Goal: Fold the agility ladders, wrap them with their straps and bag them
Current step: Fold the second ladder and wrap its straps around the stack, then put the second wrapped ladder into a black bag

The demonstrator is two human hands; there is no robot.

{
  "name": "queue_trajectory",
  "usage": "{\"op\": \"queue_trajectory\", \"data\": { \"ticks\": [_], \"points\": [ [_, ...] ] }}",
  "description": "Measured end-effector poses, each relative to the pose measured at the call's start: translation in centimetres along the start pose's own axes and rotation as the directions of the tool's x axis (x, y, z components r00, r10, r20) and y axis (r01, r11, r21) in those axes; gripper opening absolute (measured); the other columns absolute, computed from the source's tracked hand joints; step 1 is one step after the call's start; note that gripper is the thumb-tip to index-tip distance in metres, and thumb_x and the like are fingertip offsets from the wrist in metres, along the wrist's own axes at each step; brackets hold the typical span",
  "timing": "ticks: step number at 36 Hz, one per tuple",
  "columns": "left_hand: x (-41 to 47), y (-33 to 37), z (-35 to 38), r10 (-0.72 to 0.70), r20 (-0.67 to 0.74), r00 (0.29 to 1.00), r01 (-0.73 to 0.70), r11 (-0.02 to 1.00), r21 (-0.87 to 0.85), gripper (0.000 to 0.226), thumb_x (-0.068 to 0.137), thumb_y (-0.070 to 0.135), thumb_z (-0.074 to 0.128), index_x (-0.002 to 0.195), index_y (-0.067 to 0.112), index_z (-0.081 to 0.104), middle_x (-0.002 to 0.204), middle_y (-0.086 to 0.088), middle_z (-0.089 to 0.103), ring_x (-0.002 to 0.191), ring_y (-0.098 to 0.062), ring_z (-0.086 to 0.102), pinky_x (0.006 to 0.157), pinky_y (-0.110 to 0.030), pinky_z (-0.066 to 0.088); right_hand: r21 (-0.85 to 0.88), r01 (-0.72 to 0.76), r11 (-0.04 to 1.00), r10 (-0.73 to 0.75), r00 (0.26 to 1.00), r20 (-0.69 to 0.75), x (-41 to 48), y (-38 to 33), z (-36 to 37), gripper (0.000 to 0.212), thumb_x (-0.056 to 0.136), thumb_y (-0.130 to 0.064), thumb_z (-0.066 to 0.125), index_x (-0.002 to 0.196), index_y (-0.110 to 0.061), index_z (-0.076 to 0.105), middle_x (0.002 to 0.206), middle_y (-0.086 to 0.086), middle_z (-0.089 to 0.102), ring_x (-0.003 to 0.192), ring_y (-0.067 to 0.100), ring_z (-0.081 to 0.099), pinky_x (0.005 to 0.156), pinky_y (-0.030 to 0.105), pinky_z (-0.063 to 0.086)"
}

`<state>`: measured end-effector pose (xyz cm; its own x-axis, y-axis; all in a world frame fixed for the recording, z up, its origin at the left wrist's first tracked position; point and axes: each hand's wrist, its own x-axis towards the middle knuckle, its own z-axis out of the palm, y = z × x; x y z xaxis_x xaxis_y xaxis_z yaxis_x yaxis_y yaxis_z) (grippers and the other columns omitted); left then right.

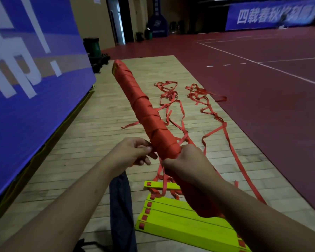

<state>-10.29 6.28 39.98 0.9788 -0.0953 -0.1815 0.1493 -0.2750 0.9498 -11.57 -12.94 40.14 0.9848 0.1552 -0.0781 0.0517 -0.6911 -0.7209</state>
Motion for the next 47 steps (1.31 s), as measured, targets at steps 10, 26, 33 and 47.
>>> {"op": "queue_trajectory", "data": {
  "ticks": [10,26,33,47],
  "points": [
    [-0.2,-0.1,3.2,-0.186,-0.119,0.975,0.098,0.847,-0.523,0.042,0.089,0.038,0.067,0.121,0.012,0.060,0.109,-0.012,0.074,0.101,-0.024,0.071,0.069,-0.034,0.056,-0.600,0.123,0.790,-0.303,0.930,-0.209,-1.4,-0.1,3.8,0.055,0.090,-0.052,0.048,0.126,-0.011,0.049,0.112,0.010,0.058,0.101,0.028,0.057,0.089,0.041,0.047],
    [-3.8,-3.7,-1.5,-0.005,0.131,0.991,0.051,0.935,-0.351,0.028,0.079,-0.002,0.074,0.106,0.004,0.071,0.105,-0.011,0.075,0.099,-0.028,0.071,0.087,-0.040,0.058,0.615,-0.259,0.745,0.002,0.922,0.386,1.8,-2.5,5.7,0.084,0.059,-0.089,0.065,0.121,-0.032,0.070,0.117,0.006,0.074,0.107,0.027,0.071,0.102,0.051,0.052],
    [-4.4,-5.2,-2.2,0.006,-0.051,0.999,-0.013,0.992,-0.125,0.023,0.083,0.006,0.078,0.102,0.015,0.068,0.090,0.003,0.075,0.087,-0.016,0.072,0.073,-0.031,0.058,0.579,-0.080,0.811,-0.088,0.962,0.257,1.0,-3.8,8.0,0.054,0.078,-0.067,0.061,0.100,-0.020,0.076,0.096,0.005,0.079,0.089,0.019,0.076,0.086,0.037,0.060],
    [-6.9,-8.5,-13.4,-0.298,-0.044,0.953,0.298,0.906,0.300,0.032,0.095,0.041,0.065,0.093,0.009,0.067,0.085,-0.006,0.072,0.078,-0.024,0.076,0.064,-0.030,0.056,0.378,-0.418,0.826,0.282,0.888,0.364,3.7,-0.9,19.7,0.092,0.047,-0.078,0.081,0.092,0.001,0.074,0.076,0.021,0.075,0.072,0.037,0.076,0.080,0.059,0.060]
  ]
}}
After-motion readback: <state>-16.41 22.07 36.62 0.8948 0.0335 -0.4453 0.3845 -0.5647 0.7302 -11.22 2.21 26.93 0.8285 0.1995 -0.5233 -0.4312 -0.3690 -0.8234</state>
